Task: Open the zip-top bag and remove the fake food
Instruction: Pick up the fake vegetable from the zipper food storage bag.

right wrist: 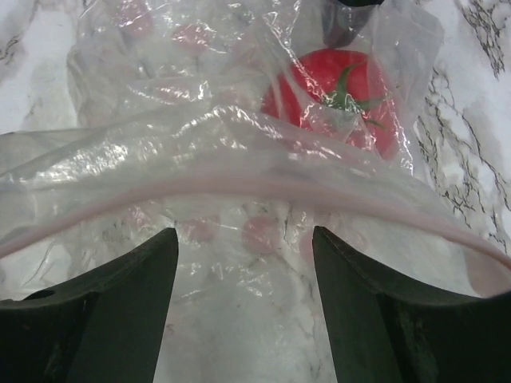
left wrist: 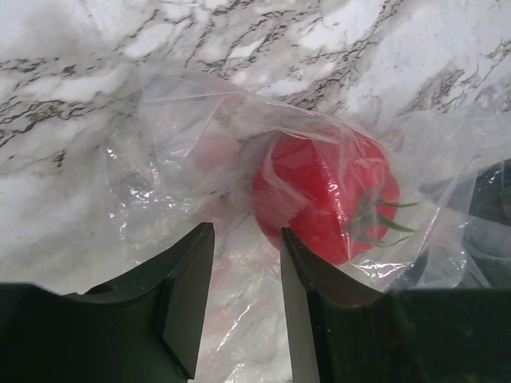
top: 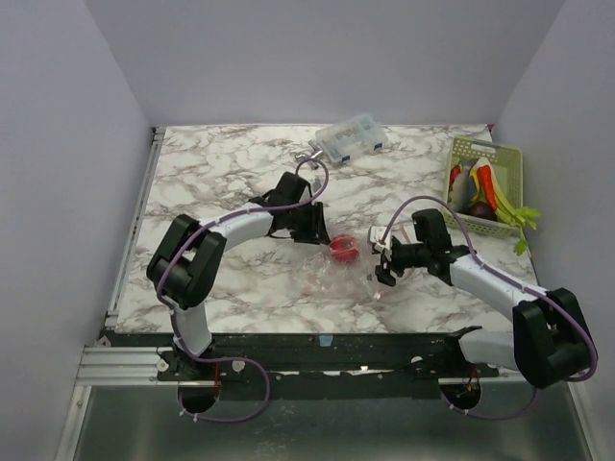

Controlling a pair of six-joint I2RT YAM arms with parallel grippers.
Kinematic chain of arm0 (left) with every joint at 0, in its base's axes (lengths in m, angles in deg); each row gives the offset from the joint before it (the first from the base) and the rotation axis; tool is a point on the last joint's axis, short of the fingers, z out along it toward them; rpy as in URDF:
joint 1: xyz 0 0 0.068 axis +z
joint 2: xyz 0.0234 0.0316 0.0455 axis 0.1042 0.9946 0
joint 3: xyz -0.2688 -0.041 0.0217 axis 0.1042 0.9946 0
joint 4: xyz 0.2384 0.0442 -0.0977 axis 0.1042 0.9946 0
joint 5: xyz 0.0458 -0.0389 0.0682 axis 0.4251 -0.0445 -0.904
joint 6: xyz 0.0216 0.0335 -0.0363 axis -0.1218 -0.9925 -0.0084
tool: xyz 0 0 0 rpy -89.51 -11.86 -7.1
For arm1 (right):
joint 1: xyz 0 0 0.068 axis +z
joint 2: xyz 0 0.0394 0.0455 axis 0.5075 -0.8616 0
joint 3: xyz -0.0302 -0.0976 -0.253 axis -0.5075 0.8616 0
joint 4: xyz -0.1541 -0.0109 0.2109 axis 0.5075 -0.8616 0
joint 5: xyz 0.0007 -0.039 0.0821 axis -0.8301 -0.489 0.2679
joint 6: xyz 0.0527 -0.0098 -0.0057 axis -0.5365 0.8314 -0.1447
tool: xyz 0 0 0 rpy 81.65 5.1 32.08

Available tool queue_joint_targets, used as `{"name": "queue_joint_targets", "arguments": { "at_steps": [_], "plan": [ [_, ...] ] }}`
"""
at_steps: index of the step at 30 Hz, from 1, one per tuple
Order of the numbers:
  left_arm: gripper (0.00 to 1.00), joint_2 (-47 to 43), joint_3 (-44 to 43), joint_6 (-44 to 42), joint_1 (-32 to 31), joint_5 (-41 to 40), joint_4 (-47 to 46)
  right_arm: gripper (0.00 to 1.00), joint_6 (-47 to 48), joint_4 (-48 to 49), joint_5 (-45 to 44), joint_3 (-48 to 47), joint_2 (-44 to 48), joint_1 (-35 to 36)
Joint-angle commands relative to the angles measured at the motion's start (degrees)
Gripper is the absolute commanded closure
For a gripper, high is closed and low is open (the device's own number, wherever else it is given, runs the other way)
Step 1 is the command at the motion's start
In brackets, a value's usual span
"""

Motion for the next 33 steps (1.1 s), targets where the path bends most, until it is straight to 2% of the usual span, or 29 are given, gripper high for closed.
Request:
{"name": "queue_joint_targets", "arguments": {
  "at_steps": [1, 5, 23, 33],
  "plan": [
    [0.61, 2.1, -2.8, -1.0, -1.2, -0.1, 1.5, 0.25, -4.1, 5.0, -4.0, -1.4, -1.6, 0.6],
    [0.62, 3.2, -3.2, -1.1, -1.9, -0.1, 1.4, 0.20, -7.4, 7.9, -6.3, -1.7, -3.0, 0.7],
    [0.64, 7.1, -6.7, -0.3, -4.0, 0.8, 2.0, 0.16, -12.0, 12.2, -8.9, -6.4, -12.7, 1.7],
    [0.61, -2.6, -0.4, -1.5, -2.9, -2.2, -0.5, 0.13, -12.2, 13.7, -10.9, -6.0, -14.0, 1.7]
  ]
}}
